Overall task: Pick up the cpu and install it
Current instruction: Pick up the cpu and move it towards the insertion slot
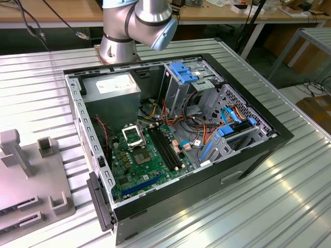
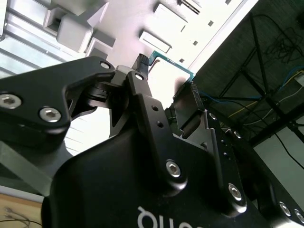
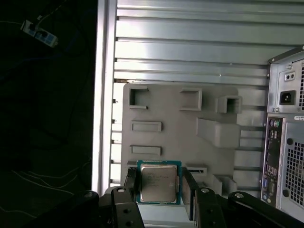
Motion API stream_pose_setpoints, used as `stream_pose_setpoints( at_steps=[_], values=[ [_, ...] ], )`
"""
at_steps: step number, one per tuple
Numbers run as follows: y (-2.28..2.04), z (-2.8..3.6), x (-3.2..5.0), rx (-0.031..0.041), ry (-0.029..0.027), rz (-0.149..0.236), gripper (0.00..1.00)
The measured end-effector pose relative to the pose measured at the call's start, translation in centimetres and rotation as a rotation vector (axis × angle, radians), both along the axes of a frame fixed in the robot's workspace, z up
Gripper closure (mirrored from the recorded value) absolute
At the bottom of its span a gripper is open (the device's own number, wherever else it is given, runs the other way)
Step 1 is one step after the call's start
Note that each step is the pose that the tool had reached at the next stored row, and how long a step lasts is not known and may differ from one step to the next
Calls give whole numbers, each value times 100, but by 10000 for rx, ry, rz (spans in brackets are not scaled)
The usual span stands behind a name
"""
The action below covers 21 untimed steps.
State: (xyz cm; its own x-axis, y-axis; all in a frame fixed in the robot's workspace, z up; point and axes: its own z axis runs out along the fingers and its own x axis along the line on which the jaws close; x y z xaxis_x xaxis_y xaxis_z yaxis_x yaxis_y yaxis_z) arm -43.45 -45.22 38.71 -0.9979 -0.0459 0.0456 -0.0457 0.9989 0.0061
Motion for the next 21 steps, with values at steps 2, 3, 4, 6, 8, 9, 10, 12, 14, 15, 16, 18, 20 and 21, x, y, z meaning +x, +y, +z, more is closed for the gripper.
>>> stream_pose_setpoints(
  at_steps=[2, 3, 4, 6, 8, 9, 10, 12, 14, 15, 16, 18, 20, 21],
  values=[
    [0, 0, 21, 0, 0, -1, 53],
    [0, 0, 30, 1, 1, -1, 53],
    [0, 0, 42, 0, 1, -1, 53],
    [0, 0, 67, 1, 2, -1, 53],
    [0, 0, 93, 1, 3, 0, 53],
    [0, 0, 102, 0, 4, 0, 53],
    [0, 0, 120, 0, 6, -1, 53],
    [0, 0, 142, 0, 8, -1, 53],
    [0, -1, 173, 1, 11, -1, 53],
    [0, -1, 184, 1, 12, -1, 53],
    [0, 0, 197, 0, 14, 0, 53],
    [0, -1, 217, 1, 15, 0, 53],
    [0, 0, 237, 0, 19, -1, 53],
    [0, 0, 248, 0, 19, -1, 53]
  ],
)
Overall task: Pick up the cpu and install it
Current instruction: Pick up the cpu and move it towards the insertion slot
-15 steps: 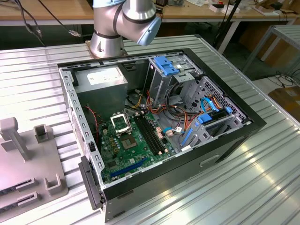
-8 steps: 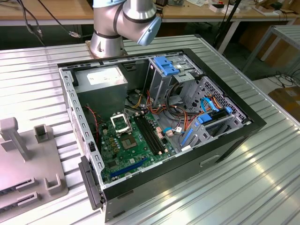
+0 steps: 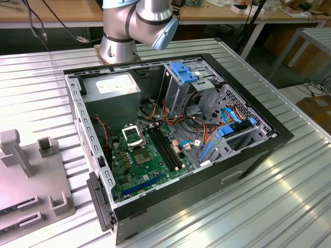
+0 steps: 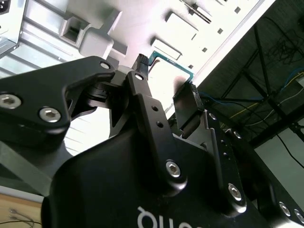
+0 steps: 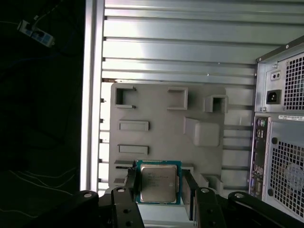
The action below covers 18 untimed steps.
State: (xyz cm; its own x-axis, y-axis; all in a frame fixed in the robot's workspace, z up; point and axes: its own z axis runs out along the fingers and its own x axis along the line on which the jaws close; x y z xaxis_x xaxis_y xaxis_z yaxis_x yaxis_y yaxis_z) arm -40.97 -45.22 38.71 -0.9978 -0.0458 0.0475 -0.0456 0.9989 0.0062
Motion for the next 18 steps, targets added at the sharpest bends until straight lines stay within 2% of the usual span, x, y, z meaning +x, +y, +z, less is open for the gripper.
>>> stream_pose_setpoints(
  at_steps=[9, 18],
  values=[
    [0, 0, 91, 0, 11, 0, 53],
    [0, 0, 226, 0, 31, 0, 53]
  ],
)
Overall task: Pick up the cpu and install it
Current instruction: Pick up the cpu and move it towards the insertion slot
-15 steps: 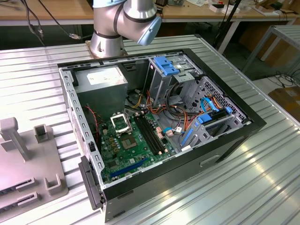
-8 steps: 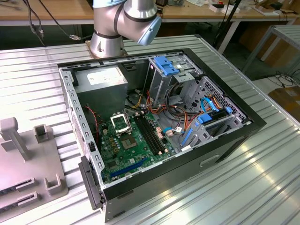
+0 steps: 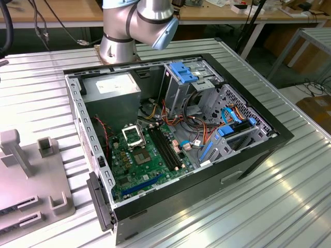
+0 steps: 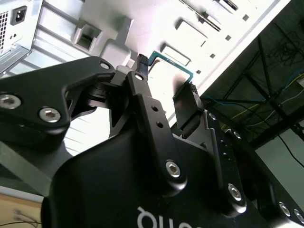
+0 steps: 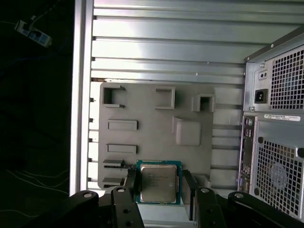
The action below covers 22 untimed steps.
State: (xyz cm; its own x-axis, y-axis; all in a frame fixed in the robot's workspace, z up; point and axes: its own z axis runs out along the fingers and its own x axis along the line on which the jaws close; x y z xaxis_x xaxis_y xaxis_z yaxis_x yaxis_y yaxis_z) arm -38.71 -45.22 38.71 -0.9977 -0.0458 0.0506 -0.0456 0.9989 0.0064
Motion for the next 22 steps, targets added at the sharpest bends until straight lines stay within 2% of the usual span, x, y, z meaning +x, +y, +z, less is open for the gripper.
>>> stream_pose_setpoints(
  at_steps=[17, 22],
  values=[
    [0, 0, 204, 0, 24, 0, 53],
    [0, 2, 233, -1, 34, 0, 53]
  ],
)
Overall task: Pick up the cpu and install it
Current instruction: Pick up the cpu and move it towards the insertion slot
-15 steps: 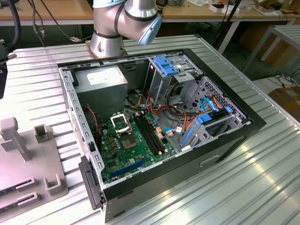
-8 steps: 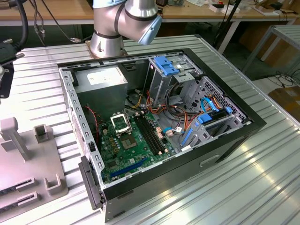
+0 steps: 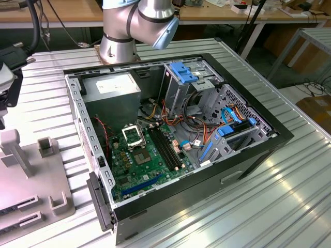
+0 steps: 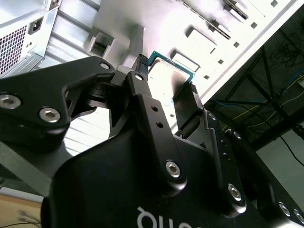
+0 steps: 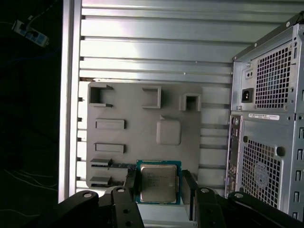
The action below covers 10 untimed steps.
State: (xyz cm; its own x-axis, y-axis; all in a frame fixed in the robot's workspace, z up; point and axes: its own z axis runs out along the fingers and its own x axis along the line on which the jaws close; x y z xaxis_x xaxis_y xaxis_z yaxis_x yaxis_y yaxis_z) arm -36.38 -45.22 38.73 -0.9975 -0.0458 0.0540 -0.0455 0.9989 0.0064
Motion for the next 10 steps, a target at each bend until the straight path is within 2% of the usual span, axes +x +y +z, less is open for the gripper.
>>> stream_pose_setpoints(
  at_steps=[10],
  values=[
    [0, 34, 37, 2, 16, 1, 53]
  ],
)
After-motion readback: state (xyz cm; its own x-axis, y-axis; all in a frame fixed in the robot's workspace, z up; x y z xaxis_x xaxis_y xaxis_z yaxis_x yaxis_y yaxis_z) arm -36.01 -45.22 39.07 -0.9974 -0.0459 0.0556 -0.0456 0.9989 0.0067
